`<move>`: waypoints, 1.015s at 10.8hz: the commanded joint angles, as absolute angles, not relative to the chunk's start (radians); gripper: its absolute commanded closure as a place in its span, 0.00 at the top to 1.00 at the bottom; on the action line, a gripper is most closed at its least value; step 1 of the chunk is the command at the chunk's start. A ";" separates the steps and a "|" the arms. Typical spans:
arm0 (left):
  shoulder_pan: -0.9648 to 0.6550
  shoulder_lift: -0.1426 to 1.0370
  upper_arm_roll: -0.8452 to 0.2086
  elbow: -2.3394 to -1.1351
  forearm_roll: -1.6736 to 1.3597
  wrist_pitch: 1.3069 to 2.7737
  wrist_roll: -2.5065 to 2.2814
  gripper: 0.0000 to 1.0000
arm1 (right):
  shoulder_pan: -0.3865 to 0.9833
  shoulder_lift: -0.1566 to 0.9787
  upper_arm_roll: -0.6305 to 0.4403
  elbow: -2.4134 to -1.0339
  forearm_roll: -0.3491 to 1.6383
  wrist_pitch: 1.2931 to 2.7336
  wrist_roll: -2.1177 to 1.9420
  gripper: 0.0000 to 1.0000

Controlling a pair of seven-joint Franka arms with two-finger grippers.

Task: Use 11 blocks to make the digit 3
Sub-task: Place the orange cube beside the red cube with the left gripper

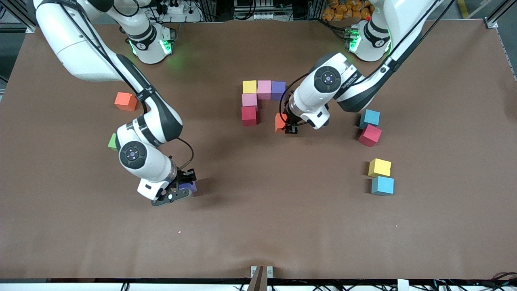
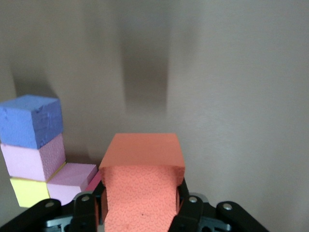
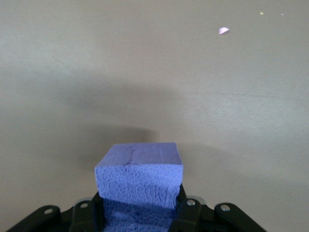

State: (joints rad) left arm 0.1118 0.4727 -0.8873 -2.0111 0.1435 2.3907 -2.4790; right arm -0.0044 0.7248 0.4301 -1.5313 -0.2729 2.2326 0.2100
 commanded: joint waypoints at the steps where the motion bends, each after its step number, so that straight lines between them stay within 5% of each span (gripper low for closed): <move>1: 0.097 0.449 -0.888 -2.069 0.137 2.434 -2.612 0.00 | -0.009 0.710 0.437 -1.529 -0.255 2.198 0.238 0.28; 6: 0.008 0.486 -0.868 -2.111 0.185 2.516 -2.674 0.00 | -0.012 0.709 0.440 -1.529 -0.255 2.172 0.239 0.28; 11: -0.171 0.540 -0.704 -2.094 0.282 2.571 -2.686 0.00 | -0.012 0.709 0.440 -1.531 -0.255 2.172 0.239 0.28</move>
